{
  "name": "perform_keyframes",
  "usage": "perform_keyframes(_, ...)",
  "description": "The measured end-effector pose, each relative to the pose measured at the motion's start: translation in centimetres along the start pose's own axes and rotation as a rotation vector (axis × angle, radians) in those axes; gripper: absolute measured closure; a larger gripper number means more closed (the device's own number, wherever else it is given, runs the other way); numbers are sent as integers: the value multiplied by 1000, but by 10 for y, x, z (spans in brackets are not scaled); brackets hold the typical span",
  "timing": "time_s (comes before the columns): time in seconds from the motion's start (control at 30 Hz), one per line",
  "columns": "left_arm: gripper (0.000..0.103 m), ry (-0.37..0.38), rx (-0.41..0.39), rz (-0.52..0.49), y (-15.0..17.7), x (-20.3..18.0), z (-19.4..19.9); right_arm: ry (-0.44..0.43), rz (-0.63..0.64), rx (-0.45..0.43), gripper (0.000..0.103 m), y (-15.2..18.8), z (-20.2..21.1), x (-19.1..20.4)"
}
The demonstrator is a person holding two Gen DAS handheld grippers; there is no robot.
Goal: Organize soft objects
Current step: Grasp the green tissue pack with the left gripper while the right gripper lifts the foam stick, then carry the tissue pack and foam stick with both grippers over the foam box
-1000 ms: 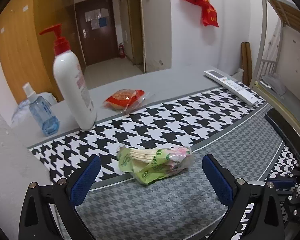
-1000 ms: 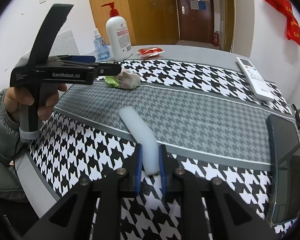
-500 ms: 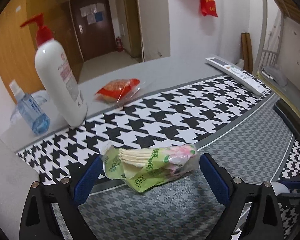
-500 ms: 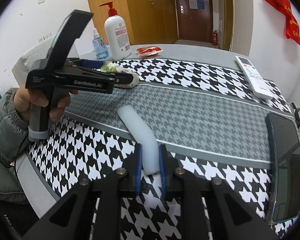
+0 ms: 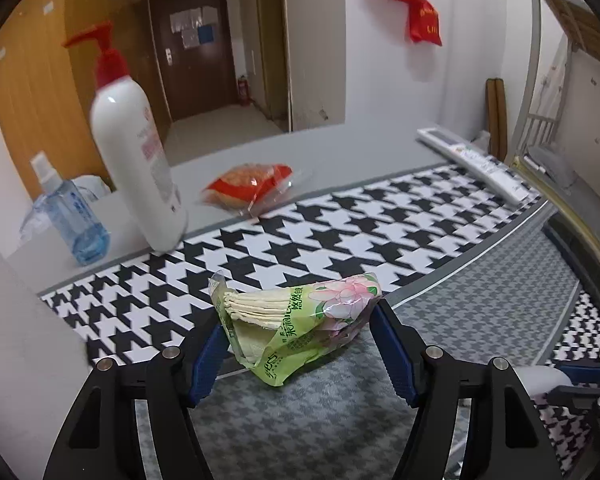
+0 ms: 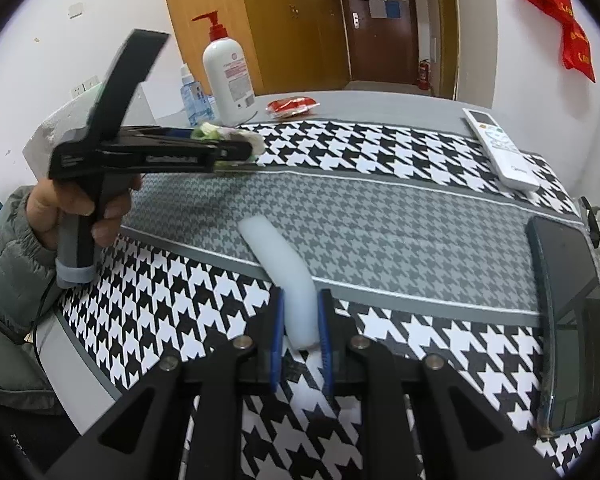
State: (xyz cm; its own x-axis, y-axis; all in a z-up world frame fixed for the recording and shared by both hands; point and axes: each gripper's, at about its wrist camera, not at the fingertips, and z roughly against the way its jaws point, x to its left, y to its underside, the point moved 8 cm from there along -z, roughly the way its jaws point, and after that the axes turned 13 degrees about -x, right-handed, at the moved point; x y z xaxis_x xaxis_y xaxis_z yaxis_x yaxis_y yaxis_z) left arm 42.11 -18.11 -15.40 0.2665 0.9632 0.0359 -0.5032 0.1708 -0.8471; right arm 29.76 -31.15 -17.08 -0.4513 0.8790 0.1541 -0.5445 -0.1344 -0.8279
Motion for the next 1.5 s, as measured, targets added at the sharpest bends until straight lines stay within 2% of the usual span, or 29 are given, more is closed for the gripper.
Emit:
perform_keyframes(0.37,33,32,-127,-30,-22,-9,74,7,17,-79,84,-26,26,15)
perform_keyframes(0.6,33,25,-208,-59,-35,-11,117,13,14,-129,84,-41,41,26)
perform_keyframes(1.2,33,-15,-284,-64,-41,8,170,-19,6,-221,84,-71,53,51)
perform_keyframes(1.5,33,-48,-327,-57,-46,23,192,-40,51,-272,84,-96,59,76)
